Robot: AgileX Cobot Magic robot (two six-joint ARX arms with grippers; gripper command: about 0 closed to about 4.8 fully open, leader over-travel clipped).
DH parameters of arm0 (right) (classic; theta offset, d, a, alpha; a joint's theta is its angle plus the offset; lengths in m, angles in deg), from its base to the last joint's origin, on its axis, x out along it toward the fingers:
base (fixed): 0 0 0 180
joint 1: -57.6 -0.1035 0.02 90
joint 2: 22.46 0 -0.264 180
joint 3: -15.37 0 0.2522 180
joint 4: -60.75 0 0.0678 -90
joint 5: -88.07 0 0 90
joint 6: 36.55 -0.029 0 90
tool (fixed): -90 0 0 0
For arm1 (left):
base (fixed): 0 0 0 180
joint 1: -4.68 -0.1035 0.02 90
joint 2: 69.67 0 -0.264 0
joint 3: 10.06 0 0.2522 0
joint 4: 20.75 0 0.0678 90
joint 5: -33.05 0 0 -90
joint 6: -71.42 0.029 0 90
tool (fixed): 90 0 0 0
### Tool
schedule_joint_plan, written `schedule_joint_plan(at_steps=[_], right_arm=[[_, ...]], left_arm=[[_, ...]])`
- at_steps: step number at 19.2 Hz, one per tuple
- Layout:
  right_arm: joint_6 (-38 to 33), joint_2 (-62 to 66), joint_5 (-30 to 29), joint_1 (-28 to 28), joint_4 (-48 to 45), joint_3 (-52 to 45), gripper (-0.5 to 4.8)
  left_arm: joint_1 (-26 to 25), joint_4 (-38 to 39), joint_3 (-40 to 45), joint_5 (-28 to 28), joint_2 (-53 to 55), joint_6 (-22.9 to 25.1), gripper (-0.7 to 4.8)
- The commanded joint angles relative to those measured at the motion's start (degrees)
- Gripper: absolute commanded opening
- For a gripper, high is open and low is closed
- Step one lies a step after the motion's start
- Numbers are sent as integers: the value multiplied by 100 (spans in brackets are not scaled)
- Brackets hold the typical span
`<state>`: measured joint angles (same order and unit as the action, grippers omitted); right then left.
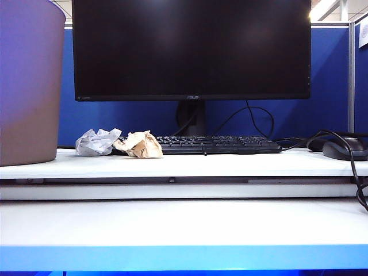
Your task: Pick up all paper balls from the table and place them in the pink trash can.
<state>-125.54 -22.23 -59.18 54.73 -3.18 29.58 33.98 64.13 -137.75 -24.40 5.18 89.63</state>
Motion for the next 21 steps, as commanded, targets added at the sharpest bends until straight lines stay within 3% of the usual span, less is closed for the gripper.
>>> schedule_joint_plan(at_steps=[1,3,8,10,13,17,19,21], right_arm=[[-334,-9,11,-4,-197,-17,-5],[-420,-9,11,-2,-319,-15,-5],[-664,-9,42,-7,-319,-13,-5],[-704,-9,44,-2,-319,-13,-5],[-704,-9,48,0,-291,-13,-5],[-706,-9,52,4,26,-13,-5],[-501,-9,52,15,1043,-13,-5],[-236,-9,111,35,2551,-11,-5]], left_arm=[[-350,-46,35,-105,26,-173,-5],[-595,-262,90,-564,68,-214,-5],[-955,-730,90,-647,516,-216,-5],[-960,-916,90,-380,769,-214,7],[-960,-933,90,87,1185,-249,247],[-960,-776,90,96,1357,-365,303],[-960,-839,87,120,1318,-372,367],[-957,-863,87,-138,1233,-518,375]])
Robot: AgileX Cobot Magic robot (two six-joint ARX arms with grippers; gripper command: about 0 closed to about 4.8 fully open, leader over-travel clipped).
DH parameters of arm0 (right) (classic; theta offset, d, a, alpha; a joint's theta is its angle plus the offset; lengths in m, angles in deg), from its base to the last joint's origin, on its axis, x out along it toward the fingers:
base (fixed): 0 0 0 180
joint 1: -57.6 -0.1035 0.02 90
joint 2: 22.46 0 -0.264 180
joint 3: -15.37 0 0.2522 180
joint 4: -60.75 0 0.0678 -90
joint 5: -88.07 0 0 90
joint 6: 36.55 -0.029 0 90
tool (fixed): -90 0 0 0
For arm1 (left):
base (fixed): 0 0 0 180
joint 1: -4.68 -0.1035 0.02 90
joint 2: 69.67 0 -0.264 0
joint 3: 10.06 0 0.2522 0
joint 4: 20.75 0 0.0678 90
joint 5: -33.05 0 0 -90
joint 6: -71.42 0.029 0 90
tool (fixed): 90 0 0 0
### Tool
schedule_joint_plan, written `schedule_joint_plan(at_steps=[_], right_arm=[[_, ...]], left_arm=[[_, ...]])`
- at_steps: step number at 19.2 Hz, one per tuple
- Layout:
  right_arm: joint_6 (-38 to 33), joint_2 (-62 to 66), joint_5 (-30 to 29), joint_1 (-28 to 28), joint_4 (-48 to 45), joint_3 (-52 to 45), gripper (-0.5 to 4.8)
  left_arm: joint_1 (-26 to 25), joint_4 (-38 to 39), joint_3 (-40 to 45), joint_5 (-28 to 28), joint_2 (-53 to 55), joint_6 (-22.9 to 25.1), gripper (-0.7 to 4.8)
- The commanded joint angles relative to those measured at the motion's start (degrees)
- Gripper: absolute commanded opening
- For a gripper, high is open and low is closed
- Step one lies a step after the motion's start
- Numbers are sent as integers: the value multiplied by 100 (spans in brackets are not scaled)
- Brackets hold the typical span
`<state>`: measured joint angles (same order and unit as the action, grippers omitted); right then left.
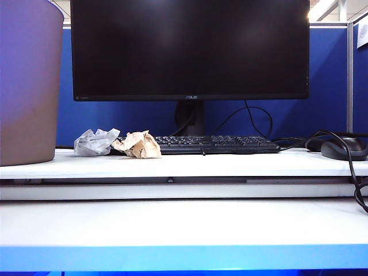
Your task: Pick up all paper balls from the table and place them in the pink trash can.
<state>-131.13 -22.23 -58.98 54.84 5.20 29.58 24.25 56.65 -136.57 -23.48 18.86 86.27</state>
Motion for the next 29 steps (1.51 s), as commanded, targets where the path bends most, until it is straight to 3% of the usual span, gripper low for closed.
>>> schedule_joint_plan(at_steps=[1,3,7,11,14,19,23,29], right_arm=[[483,-9,232,22,2562,-11,-5],[815,-9,494,22,4039,-11,-5],[2000,-11,1117,17,5864,-11,-5],[2990,-13,1864,17,6754,-11,-5],[3134,-13,2098,11,6806,-11,-5],[3187,-13,2103,11,6725,-11,-5],[3185,-13,1971,11,6559,-11,-5],[3182,-13,1941,11,6255,-9,-5]], left_arm=[[15,-111,-31,-505,-186,-236,374],[20,-103,-31,-962,-210,-372,374],[20,114,-28,-2218,-201,-597,373],[20,160,-28,-3471,-146,-756,372],[35,214,-26,-4074,2,-835,372],[662,319,-28,-4164,496,-767,372],[1106,-140,-28,-3958,1075,-772,372],[1237,-354,-28,-3576,2330,-813,388]])
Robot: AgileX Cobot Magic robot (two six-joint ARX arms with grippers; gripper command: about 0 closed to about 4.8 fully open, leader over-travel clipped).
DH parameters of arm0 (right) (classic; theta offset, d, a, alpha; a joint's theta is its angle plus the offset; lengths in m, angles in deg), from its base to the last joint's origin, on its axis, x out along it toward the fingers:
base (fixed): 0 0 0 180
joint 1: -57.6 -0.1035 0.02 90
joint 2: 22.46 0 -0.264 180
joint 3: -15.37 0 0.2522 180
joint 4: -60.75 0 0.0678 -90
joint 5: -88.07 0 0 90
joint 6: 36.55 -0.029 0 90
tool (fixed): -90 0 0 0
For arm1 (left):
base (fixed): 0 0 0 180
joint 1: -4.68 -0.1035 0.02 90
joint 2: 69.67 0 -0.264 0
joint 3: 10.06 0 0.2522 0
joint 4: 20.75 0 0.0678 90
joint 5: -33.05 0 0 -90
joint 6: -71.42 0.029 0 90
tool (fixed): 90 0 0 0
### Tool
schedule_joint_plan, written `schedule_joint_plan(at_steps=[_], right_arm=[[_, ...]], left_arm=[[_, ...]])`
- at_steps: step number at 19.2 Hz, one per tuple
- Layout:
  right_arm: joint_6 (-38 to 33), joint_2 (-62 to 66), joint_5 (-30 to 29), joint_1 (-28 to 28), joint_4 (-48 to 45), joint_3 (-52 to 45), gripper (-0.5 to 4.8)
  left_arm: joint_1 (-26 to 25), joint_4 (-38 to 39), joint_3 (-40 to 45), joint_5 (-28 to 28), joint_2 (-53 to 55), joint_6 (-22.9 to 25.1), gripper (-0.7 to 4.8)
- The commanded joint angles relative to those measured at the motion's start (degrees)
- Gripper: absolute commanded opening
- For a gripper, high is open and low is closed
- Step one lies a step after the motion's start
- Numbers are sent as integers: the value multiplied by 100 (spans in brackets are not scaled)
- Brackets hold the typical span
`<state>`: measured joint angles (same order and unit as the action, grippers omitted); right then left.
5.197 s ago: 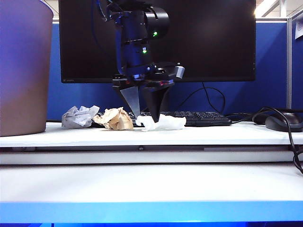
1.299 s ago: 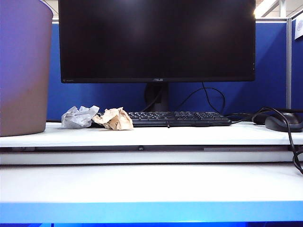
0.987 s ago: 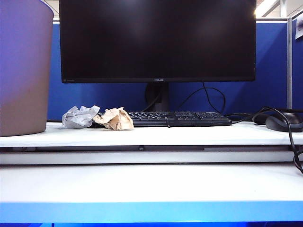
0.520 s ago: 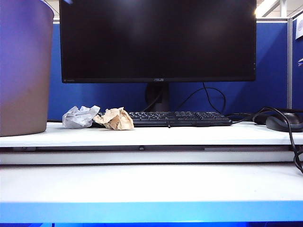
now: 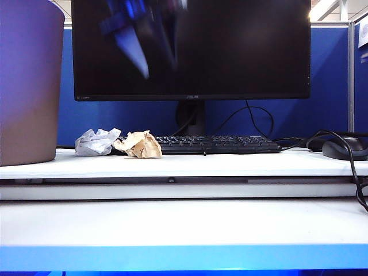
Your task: Pick up all paper balls from the table and place them in the pink trash can.
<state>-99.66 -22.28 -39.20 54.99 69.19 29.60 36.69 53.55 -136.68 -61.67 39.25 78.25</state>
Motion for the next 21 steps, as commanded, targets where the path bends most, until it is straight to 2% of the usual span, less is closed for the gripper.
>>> schedule_joint_plan(at_steps=[1,2,3,4,12,21], right_arm=[[35,-9,-94,-4,-144,-11,-5],[35,-9,-168,-4,-144,-11,-5],[35,-9,-210,-4,-144,-11,-5],[35,-9,-229,-4,-142,-11,-5],[33,-9,-234,-2,-256,-11,-5],[35,-9,-258,2,-267,-11,-5]], left_arm=[[-13,-46,-17,649,494,-83,444],[-20,-39,-17,1110,664,-129,479],[-20,-35,-17,1458,789,-127,479],[-20,-44,-17,1541,866,-105,479],[-44,-560,-17,1768,1036,-188,479],[-48,-330,-15,1766,1375,-278,479]])
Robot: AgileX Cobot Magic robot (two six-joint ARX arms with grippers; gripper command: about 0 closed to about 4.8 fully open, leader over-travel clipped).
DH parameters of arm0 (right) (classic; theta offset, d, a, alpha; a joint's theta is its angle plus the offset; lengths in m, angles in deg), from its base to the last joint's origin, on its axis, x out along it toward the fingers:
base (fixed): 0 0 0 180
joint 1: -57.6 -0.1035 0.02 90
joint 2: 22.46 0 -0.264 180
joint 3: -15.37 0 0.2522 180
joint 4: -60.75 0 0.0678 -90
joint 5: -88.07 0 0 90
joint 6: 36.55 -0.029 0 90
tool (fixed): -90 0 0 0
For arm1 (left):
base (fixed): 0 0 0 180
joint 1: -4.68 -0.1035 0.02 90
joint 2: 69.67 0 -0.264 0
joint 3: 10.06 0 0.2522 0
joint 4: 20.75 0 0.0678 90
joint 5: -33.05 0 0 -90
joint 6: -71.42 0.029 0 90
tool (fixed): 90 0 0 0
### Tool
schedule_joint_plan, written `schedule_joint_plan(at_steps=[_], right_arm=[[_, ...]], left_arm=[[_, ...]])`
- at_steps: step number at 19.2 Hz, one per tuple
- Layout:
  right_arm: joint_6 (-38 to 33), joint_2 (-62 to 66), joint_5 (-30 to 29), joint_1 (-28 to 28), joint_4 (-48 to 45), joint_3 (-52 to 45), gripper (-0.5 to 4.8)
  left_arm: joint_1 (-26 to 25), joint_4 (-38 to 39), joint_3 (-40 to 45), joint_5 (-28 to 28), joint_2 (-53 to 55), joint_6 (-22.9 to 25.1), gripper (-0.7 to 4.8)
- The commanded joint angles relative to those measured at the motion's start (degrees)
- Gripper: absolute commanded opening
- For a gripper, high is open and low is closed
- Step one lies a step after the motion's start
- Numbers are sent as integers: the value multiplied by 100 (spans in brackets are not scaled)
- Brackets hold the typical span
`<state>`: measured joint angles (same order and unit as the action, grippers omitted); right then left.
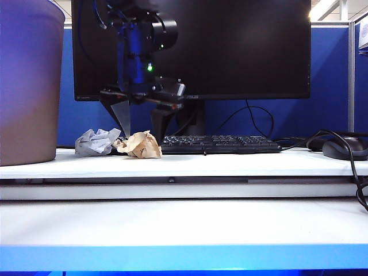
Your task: Pick up all paper balls from the table and place them in the pink trash can.
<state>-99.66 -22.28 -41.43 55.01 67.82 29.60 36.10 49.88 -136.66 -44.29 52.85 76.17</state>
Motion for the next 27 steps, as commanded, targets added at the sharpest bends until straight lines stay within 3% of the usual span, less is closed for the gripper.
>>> schedule_joint_plan(at_steps=[1,3,4,12,14,18,21,24,27], right_arm=[[35,-9,-50,0,-129,-11,-5],[35,-9,-50,0,-131,-11,-5],[35,-9,-50,0,-131,-11,-5],[33,-9,-48,-2,-140,63,-5],[33,-9,-48,-2,-153,118,-5],[-15,-9,-52,-4,-299,122,-5],[-31,-9,-289,-7,-612,120,-5],[-90,-9,-778,-7,-1482,120,-5],[-420,-9,-1231,-31,-2721,120,-5]], left_arm=[[11,31,-17,26,24,-70,402],[11,35,-17,11,24,-50,61],[11,44,-17,-2,24,-46,5],[22,387,-20,-535,-175,87,-6],[28,358,-24,-822,-485,98,-6],[31,350,-26,-831,-1412,238,-6],[28,372,-26,-684,-2245,341,-6],[28,378,-87,-350,-3086,400,-6],[13,605,-269,378,-3661,658,-6]])
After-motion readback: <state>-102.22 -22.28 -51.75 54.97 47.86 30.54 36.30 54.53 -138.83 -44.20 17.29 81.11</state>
